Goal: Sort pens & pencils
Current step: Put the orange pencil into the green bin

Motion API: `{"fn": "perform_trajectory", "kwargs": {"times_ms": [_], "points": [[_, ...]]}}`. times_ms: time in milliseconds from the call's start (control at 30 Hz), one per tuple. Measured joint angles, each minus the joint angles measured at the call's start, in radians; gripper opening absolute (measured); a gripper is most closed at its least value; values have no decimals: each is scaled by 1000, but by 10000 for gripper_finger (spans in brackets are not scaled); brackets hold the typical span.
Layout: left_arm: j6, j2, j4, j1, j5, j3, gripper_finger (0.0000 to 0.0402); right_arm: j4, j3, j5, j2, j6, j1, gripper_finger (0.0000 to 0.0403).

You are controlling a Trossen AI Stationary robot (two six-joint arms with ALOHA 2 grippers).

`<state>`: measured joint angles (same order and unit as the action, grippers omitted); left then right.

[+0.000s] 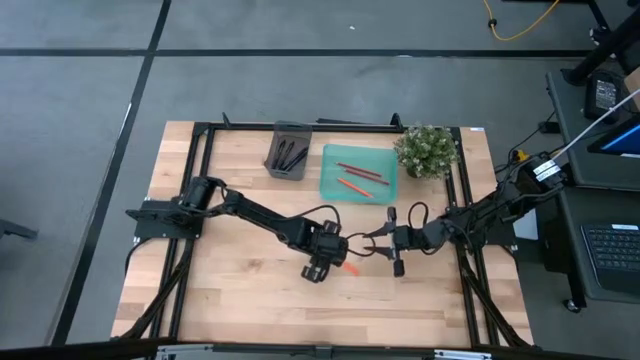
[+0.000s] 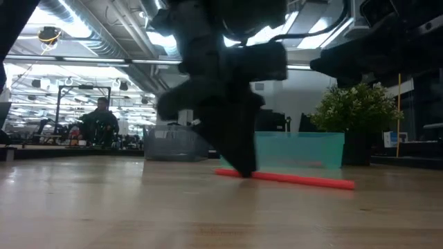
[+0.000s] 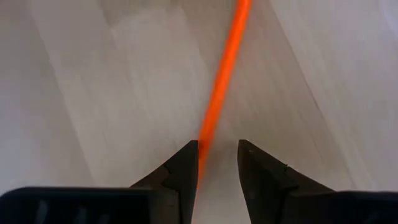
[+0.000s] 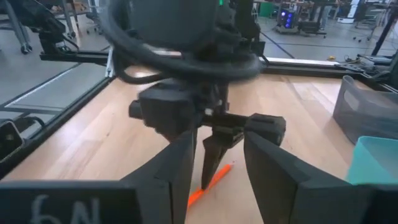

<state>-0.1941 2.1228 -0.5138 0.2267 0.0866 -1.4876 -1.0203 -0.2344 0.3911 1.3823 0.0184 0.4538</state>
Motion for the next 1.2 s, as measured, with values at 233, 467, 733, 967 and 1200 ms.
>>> {"fn": "perform_trajectory", "kwargs": {"times_ms": [233,467,733,967,1200], "points": [[-23,11,-6,-31,-26,-1,102,14,0,-1,-2,-3,-13,145],[16,42,-8,-45,-79,-4,99,16,0,-2,-3,-3,-13,145],[114,60,-34,-45,-83,-8,60,18,0,-3,-3,-2,-13,145],[132,61,-26,-42,-79,-6,16,18,0,-3,-3,-2,-13,145],[132,61,-18,-41,-88,-5,18,18,0,-3,-3,-2,-13,145]]}}
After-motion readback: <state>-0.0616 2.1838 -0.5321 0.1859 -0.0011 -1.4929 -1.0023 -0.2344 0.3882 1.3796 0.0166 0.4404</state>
